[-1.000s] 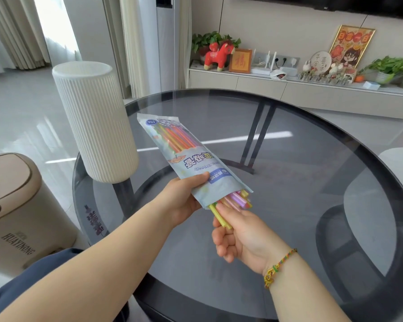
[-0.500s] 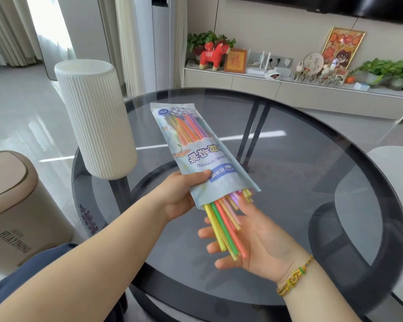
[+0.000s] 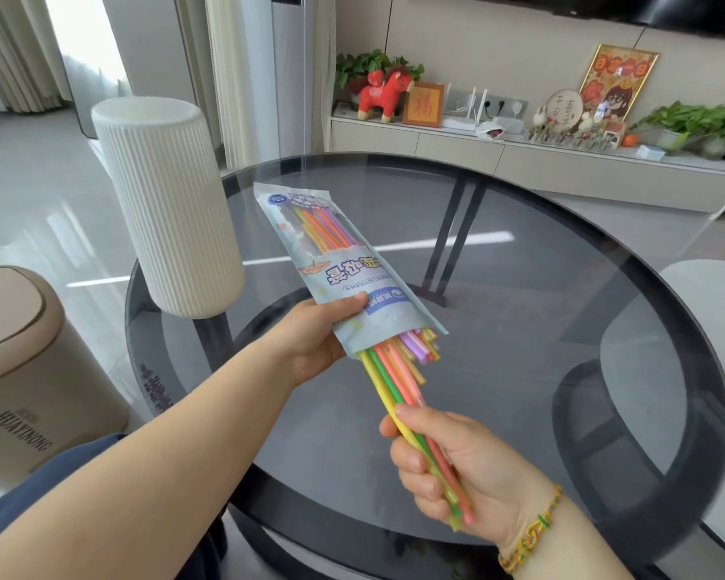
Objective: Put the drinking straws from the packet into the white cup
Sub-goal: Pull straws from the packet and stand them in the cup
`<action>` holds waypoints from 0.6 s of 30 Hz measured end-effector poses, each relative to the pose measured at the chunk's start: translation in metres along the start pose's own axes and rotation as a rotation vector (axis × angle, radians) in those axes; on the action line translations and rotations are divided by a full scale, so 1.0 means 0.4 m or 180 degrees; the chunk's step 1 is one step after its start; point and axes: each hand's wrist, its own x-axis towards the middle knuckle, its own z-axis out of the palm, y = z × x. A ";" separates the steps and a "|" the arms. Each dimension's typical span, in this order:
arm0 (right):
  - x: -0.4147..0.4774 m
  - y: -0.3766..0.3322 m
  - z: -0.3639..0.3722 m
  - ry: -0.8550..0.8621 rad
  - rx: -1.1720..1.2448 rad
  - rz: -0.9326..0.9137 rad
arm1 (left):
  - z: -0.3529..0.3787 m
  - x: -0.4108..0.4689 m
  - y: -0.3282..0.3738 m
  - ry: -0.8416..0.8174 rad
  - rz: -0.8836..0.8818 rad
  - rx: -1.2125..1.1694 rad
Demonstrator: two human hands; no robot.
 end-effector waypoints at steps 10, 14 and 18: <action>0.027 -0.008 0.008 0.0371 -0.0527 -0.0028 | 0.011 -0.026 -0.010 0.0222 -0.0143 0.0510; 0.027 -0.040 -0.004 0.0553 -0.1264 0.0099 | -0.002 -0.065 0.012 0.0400 -0.0101 0.0916; 0.040 -0.074 -0.025 0.0797 -0.2004 0.0163 | -0.021 -0.124 0.028 0.1156 0.0127 0.2088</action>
